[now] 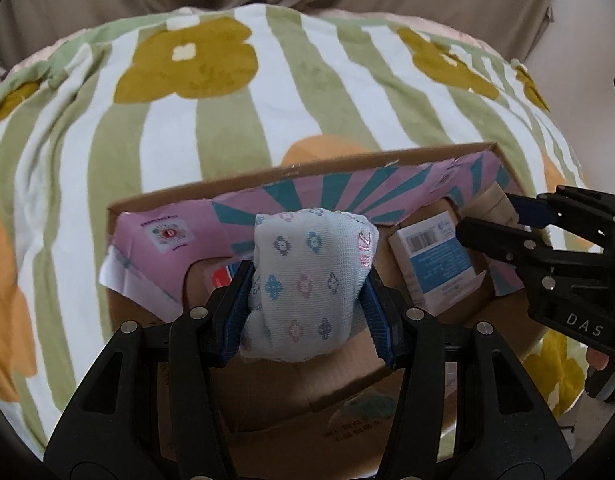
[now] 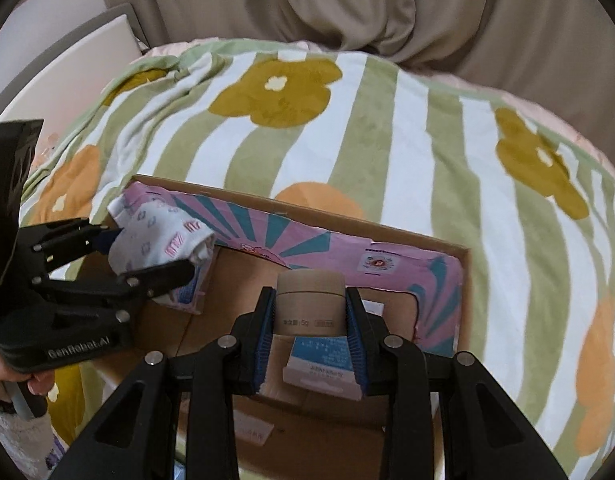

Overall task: Organize objects
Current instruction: 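Lower both items into the cardboard box and open both grippers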

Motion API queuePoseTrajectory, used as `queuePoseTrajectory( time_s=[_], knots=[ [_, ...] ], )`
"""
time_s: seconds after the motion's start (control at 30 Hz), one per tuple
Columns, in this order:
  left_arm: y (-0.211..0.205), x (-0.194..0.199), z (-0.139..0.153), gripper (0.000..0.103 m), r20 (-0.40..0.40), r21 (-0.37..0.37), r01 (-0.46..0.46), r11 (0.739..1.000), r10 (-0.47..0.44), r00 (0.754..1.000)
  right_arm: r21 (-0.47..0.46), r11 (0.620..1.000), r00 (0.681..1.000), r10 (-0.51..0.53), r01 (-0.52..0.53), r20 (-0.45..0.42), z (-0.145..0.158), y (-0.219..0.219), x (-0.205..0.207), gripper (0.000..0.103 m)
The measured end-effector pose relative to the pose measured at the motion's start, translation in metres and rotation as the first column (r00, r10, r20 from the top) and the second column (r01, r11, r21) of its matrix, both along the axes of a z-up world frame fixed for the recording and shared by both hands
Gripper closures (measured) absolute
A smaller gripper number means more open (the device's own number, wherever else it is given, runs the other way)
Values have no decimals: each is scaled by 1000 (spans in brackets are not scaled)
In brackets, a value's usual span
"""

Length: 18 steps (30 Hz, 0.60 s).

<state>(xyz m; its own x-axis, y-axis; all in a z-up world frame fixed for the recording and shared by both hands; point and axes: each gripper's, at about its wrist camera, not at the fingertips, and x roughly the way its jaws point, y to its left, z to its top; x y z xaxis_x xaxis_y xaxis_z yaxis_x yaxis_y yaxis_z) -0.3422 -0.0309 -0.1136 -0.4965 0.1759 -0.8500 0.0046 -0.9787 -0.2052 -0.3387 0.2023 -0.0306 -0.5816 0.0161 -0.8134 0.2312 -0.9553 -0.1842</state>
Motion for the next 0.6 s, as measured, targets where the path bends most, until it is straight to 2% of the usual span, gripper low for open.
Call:
queuePoseTrajectory(
  time_s=[0.1, 0.13, 0.2, 0.23, 0.27, 0.3, 0.33, 0.37, 0.6],
  knots=[
    [1, 1, -3, 54, 7, 10, 13, 1000, -13, 1000, -39, 999, 1000, 2, -1, 24, -4, 4, -6, 72],
    [1, 2, 0, 51, -8, 28, 26, 999, -26, 1000, -55, 998, 999, 7, -5, 37, -5, 4, -8, 72],
    [0, 6, 6, 31, -25, 29, 30, 999, -29, 999, -90, 996, 997, 2, 4, 71, -6, 7, -12, 71],
    [0, 7, 8, 11, -31, 4, 15, 1000, -15, 999, -107, 994, 997, 2, 7, 77, -6, 8, -13, 60],
    [-2, 9, 12, 1, -40, -29, -1, 1000, 0, 999, -117, 993, 998, -6, 14, 67, -3, 11, -12, 43],
    [-4, 11, 14, 0, -56, -41, -8, 999, 6, 998, -104, 994, 999, -29, 33, 39, 1, 14, -11, 36],
    [-6, 13, 16, 0, -62, -42, -8, 999, 6, 998, -101, 994, 999, -38, 40, 25, 3, 16, -11, 19],
    [-8, 14, 17, 0, -54, -39, -12, 999, 9, 998, -105, 993, 999, -50, 50, 6, 7, 19, -9, 14],
    [-17, 25, 24, 0, -54, -16, -40, 999, 39, 998, -116, 991, 998, -66, 64, -10, 15, 21, -2, 14]
  ],
)
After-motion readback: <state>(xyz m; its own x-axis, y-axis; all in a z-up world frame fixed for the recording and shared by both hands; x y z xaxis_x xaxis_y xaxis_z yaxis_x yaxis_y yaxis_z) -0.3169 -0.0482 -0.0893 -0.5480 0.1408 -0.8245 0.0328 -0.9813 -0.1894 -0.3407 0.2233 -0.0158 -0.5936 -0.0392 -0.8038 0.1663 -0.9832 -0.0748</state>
